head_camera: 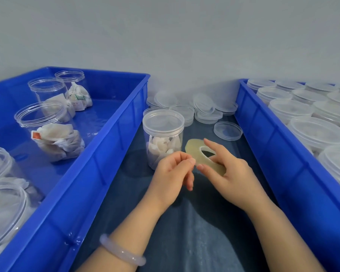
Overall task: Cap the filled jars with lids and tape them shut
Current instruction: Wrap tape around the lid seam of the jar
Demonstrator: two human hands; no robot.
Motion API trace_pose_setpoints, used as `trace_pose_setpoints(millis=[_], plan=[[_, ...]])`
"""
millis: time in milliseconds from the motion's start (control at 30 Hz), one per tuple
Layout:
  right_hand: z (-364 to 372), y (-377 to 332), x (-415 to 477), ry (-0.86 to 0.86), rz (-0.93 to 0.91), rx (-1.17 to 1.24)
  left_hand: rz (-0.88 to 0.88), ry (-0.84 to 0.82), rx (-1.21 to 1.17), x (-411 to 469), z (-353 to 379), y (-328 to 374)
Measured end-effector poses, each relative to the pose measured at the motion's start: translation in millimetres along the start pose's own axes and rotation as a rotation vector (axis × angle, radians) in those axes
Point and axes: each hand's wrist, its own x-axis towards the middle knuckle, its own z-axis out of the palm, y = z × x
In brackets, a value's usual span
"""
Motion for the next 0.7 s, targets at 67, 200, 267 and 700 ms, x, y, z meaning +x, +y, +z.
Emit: trace_pose_setpoints(millis=[67,200,267,700], plan=[[0,1,-1,-0.060,-0.064,0.017,0.049,0.028,0.089,0,-2,0],[0,-4,1,-0.067,-0.096,0.121,0.228,0.167,0.316,1,-4,-2],[-4,-12,7,-0.008,-0.102,0.119,0.384,0.267,0.415,1,-4,-1],[-34,-35,67,-0.157,-0.127,-0.056,0.653,0.528,0.667,43,-26,18]])
